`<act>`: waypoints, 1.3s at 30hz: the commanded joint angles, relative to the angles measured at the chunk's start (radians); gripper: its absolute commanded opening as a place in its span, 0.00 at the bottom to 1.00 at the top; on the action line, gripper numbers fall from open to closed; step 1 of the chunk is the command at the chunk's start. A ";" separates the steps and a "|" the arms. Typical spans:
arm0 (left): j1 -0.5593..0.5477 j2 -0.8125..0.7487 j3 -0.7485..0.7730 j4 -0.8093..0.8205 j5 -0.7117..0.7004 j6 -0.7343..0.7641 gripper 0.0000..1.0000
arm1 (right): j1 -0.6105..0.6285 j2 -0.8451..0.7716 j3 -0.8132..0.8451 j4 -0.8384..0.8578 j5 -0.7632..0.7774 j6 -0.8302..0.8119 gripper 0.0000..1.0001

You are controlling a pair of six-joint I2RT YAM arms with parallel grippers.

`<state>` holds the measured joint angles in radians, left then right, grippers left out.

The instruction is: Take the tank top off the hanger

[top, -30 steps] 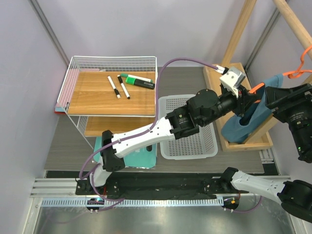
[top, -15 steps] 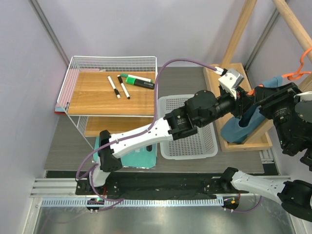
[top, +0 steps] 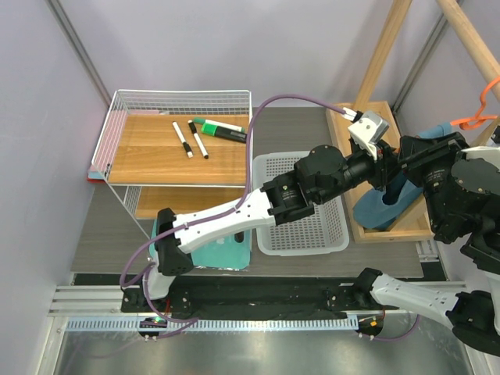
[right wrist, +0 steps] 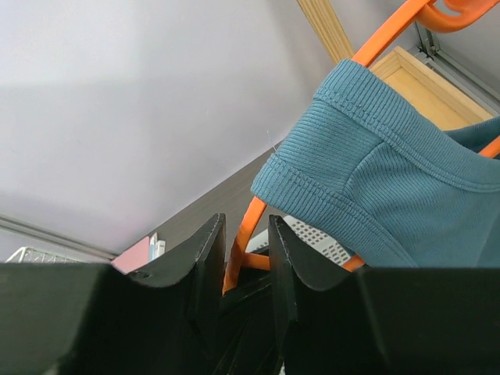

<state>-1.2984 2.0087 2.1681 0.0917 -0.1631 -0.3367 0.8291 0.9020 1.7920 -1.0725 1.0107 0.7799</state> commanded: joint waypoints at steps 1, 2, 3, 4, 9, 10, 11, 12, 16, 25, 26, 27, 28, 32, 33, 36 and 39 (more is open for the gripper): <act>0.002 -0.045 -0.010 -0.007 -0.013 -0.008 0.00 | 0.004 -0.011 -0.031 0.098 0.040 0.050 0.33; 0.002 -0.047 -0.013 -0.007 -0.013 -0.007 0.00 | 0.004 -0.009 -0.028 0.103 0.040 0.045 0.32; 0.002 -0.045 -0.014 -0.006 -0.013 -0.007 0.00 | 0.004 -0.006 -0.028 0.106 0.042 0.041 0.31; 0.001 -0.047 -0.016 -0.006 -0.013 -0.005 0.00 | 0.004 -0.006 -0.029 0.108 0.054 0.041 0.28; 0.002 -0.048 -0.031 0.011 -0.012 -0.005 0.00 | 0.004 -0.044 -0.092 0.172 0.088 0.045 0.20; 0.002 -0.048 -0.031 0.013 -0.009 -0.007 0.00 | 0.005 -0.064 -0.108 0.189 0.089 0.045 0.18; 0.002 -0.045 -0.031 0.014 -0.006 -0.008 0.00 | 0.004 -0.075 -0.140 0.206 0.086 0.045 0.17; 0.002 -0.044 -0.033 0.016 -0.001 -0.008 0.00 | 0.004 -0.083 -0.155 0.242 0.085 0.045 0.15; 0.002 -0.048 -0.039 0.014 -0.012 -0.001 0.00 | 0.004 -0.112 -0.210 0.327 0.075 0.000 0.06; 0.002 -0.038 -0.016 -0.006 0.013 0.008 0.00 | 0.004 -0.170 -0.295 0.581 -0.012 -0.200 0.01; 0.002 -0.034 -0.011 -0.009 0.014 0.008 0.00 | 0.002 -0.166 -0.296 0.600 -0.027 -0.265 0.01; 0.002 -0.031 0.005 -0.012 0.016 0.008 0.00 | 0.005 -0.157 -0.298 0.647 -0.050 -0.299 0.01; 0.002 -0.021 0.016 -0.027 0.019 0.010 0.00 | 0.004 -0.153 -0.299 0.667 -0.085 -0.327 0.01; 0.002 -0.011 0.055 -0.044 0.025 0.013 0.00 | 0.005 -0.153 -0.306 0.730 -0.142 -0.412 0.01; 0.002 -0.011 0.056 -0.043 0.025 0.011 0.00 | 0.004 -0.159 -0.309 0.756 -0.147 -0.438 0.01; 0.002 -0.013 0.068 -0.047 0.027 0.015 0.00 | 0.004 -0.166 -0.315 0.778 -0.161 -0.456 0.01; 0.002 -0.013 0.076 -0.047 0.034 0.002 0.00 | 0.004 -0.170 -0.315 0.792 -0.193 -0.468 0.01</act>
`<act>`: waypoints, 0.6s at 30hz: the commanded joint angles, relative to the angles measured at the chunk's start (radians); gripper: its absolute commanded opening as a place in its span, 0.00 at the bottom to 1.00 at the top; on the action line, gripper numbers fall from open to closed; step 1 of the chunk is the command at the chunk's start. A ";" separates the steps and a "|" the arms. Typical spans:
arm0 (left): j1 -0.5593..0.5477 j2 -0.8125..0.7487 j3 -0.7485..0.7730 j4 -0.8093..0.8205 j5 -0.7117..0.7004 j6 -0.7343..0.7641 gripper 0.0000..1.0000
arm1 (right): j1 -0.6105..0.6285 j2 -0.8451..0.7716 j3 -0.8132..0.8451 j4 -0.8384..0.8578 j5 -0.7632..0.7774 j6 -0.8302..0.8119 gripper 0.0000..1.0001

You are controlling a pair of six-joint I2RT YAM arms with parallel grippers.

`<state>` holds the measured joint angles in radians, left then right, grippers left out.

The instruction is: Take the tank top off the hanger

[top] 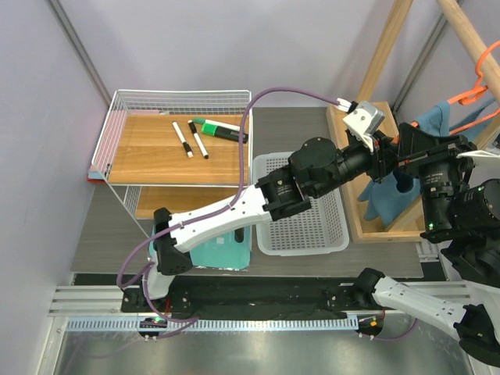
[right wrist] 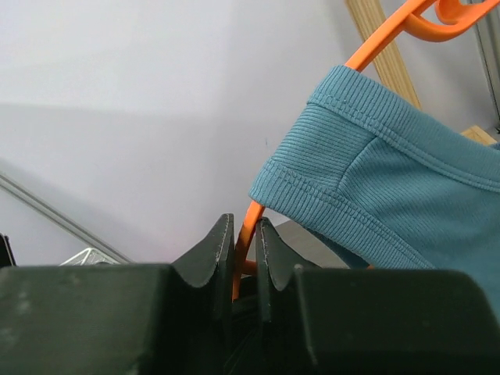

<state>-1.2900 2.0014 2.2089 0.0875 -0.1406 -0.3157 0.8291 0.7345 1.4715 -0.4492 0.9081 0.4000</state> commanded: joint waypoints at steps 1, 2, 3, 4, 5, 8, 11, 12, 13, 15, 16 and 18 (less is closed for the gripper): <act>-0.006 -0.006 0.038 -0.043 0.015 -0.020 0.00 | 0.004 0.000 0.012 0.168 -0.095 -0.093 0.01; -0.006 -0.006 0.038 -0.045 0.016 -0.025 0.00 | 0.004 0.006 0.013 0.168 -0.097 -0.095 0.01; -0.006 -0.007 0.041 -0.046 0.019 -0.028 0.00 | 0.004 0.008 0.015 0.168 -0.095 -0.092 0.01; -0.006 -0.010 0.040 -0.048 0.022 -0.032 0.00 | 0.004 0.006 0.012 0.167 -0.095 -0.086 0.01; -0.006 -0.013 0.038 -0.049 0.025 -0.034 0.00 | 0.004 0.000 0.009 0.168 -0.098 -0.070 0.01; -0.006 -0.041 0.018 -0.057 0.032 -0.052 0.00 | 0.002 -0.024 -0.014 0.158 -0.123 -0.021 0.01; -0.009 -0.087 -0.049 -0.055 0.039 -0.074 0.00 | 0.004 -0.037 -0.028 0.123 -0.149 0.042 0.01; -0.011 -0.101 -0.064 -0.054 0.045 -0.079 0.00 | 0.004 -0.043 -0.034 0.121 -0.161 0.059 0.01; -0.014 -0.122 -0.081 -0.054 0.055 -0.080 0.00 | 0.004 -0.047 -0.048 0.121 -0.188 0.072 0.01; -0.017 -0.151 -0.133 -0.054 0.058 -0.086 0.00 | 0.004 -0.040 -0.057 0.118 -0.215 0.108 0.01; -0.019 -0.179 -0.152 -0.049 0.062 -0.095 0.00 | 0.005 -0.035 -0.060 0.119 -0.247 0.114 0.01; -0.022 -0.203 -0.201 -0.046 0.062 -0.103 0.00 | 0.004 -0.026 -0.056 0.119 -0.264 0.122 0.01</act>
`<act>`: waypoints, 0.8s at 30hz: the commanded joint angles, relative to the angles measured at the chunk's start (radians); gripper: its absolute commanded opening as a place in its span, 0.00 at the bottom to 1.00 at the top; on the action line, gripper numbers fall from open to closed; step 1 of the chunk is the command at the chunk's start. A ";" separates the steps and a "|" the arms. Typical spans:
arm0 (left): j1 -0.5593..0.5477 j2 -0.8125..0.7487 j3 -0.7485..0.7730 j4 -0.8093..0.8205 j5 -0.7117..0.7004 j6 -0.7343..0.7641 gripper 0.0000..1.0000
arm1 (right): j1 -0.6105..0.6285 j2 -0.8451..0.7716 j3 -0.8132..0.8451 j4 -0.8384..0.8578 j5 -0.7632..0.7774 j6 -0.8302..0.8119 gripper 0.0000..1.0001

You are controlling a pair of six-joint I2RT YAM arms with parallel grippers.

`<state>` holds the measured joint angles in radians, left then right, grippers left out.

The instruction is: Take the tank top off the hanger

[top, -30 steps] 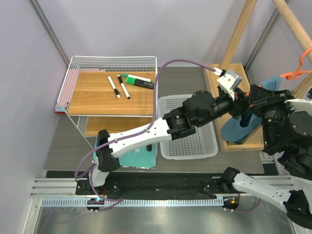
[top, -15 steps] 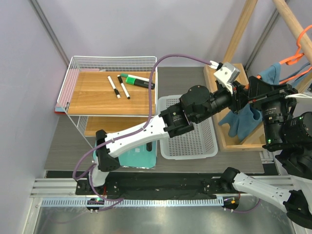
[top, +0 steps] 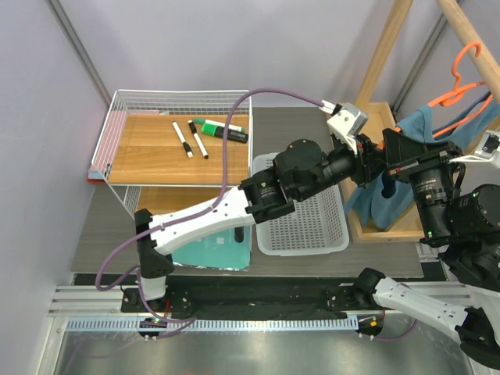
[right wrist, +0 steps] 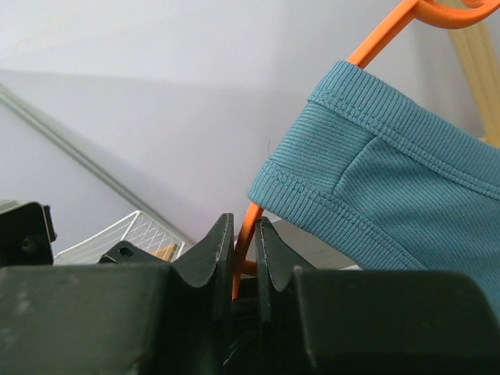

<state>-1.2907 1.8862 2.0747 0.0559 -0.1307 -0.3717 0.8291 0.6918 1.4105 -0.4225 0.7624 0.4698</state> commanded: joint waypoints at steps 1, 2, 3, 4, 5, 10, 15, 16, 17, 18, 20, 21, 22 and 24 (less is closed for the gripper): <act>-0.021 -0.102 -0.080 -0.014 0.052 -0.055 0.00 | 0.004 0.029 0.007 0.091 -0.130 0.052 0.01; -0.019 -0.123 -0.106 -0.016 0.049 -0.058 0.00 | 0.004 0.032 0.007 0.093 -0.132 0.053 0.01; -0.019 -0.133 -0.117 -0.016 0.049 -0.062 0.00 | 0.004 0.032 0.007 0.093 -0.136 0.056 0.01; -0.019 -0.143 -0.126 -0.016 0.049 -0.064 0.00 | 0.004 0.040 0.008 0.093 -0.138 0.056 0.01; -0.021 -0.160 -0.145 -0.016 0.045 -0.067 0.00 | 0.004 0.040 0.005 0.096 -0.146 0.058 0.01; -0.021 -0.199 -0.189 -0.011 0.037 -0.075 0.00 | 0.004 0.063 0.001 0.106 -0.179 0.056 0.01; -0.021 -0.236 -0.246 -0.008 0.019 -0.072 0.00 | 0.004 0.112 0.025 0.122 -0.242 0.043 0.01; -0.021 -0.251 -0.254 -0.005 0.013 -0.072 0.00 | 0.004 0.124 0.040 0.122 -0.250 0.038 0.01; -0.021 -0.259 -0.271 -0.005 0.008 -0.073 0.00 | 0.004 0.133 0.047 0.123 -0.258 0.038 0.01; -0.021 -0.268 -0.277 -0.004 0.005 -0.070 0.00 | 0.004 0.152 0.051 0.123 -0.264 0.036 0.01; -0.021 -0.292 -0.295 -0.004 -0.004 -0.070 0.00 | 0.004 0.166 0.062 0.129 -0.282 0.035 0.01; -0.021 -0.300 -0.301 -0.004 -0.006 -0.069 0.00 | 0.004 0.175 0.062 0.133 -0.290 0.036 0.01; -0.021 -0.320 -0.307 -0.004 -0.006 -0.072 0.00 | 0.004 0.178 0.061 0.137 -0.301 0.038 0.01; -0.021 -0.338 -0.327 -0.005 -0.007 -0.073 0.00 | 0.004 0.184 0.061 0.152 -0.316 0.046 0.01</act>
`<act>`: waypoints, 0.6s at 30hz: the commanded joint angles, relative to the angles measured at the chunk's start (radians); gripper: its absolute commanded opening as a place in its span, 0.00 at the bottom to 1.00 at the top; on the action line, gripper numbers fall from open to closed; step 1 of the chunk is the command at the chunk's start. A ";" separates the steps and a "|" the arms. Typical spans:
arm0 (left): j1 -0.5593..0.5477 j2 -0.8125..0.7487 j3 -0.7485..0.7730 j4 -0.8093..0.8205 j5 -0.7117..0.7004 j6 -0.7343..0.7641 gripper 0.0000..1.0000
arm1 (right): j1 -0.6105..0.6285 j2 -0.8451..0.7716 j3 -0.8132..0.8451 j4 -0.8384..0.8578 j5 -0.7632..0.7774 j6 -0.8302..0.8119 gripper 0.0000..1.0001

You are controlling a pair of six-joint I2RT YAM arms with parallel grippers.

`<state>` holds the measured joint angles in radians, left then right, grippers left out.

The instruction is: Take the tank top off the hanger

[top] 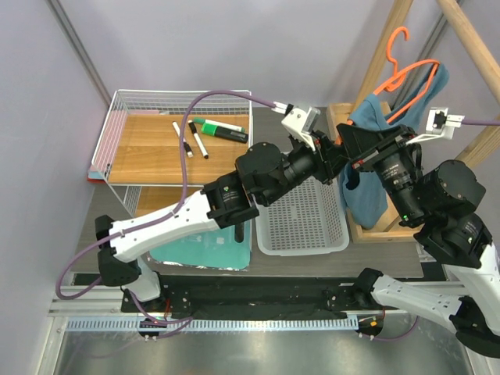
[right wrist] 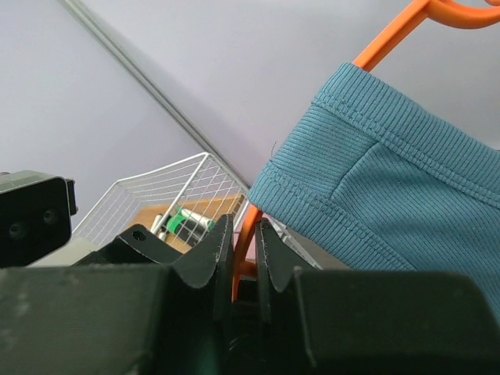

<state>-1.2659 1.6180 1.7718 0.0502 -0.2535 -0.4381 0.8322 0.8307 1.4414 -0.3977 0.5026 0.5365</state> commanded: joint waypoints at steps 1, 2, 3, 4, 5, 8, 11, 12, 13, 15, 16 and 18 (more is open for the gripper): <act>-0.046 -0.081 -0.032 0.000 0.115 -0.013 0.00 | 0.002 0.047 0.024 0.134 -0.064 -0.018 0.01; -0.046 -0.099 -0.047 0.002 0.115 -0.016 0.00 | 0.001 0.047 0.022 0.148 -0.090 -0.017 0.01; -0.046 -0.108 -0.054 0.002 0.115 -0.020 0.00 | 0.001 0.045 0.020 0.154 -0.102 -0.010 0.01; -0.047 -0.116 -0.069 0.002 0.117 -0.025 0.00 | 0.001 0.041 0.017 0.161 -0.113 -0.003 0.01; -0.047 -0.134 -0.075 0.002 0.122 -0.034 0.00 | 0.001 0.039 0.014 0.175 -0.127 0.005 0.01; -0.047 -0.155 -0.097 0.005 0.137 -0.050 0.01 | 0.001 0.019 -0.012 0.209 -0.139 0.023 0.01; -0.047 -0.173 -0.113 0.007 0.154 -0.065 0.03 | 0.001 0.015 -0.024 0.215 -0.136 0.025 0.01; -0.047 -0.182 -0.120 0.007 0.157 -0.071 0.04 | 0.001 0.012 -0.024 0.217 -0.136 0.020 0.01; -0.047 -0.185 -0.127 0.008 0.164 -0.071 0.06 | 0.001 0.010 -0.030 0.217 -0.134 0.020 0.01; -0.047 -0.198 -0.133 0.008 0.172 -0.073 0.11 | 0.001 -0.002 -0.044 0.229 -0.141 0.008 0.01; -0.047 -0.202 -0.143 0.008 0.180 -0.071 0.12 | 0.001 -0.005 -0.049 0.234 -0.142 0.002 0.01; -0.047 -0.213 -0.149 0.008 0.187 -0.071 0.17 | 0.001 -0.015 -0.052 0.241 -0.151 -0.010 0.01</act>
<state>-1.2648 1.4666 1.6390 0.0513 -0.2256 -0.4908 0.8436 0.8257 1.3933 -0.2924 0.3107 0.5831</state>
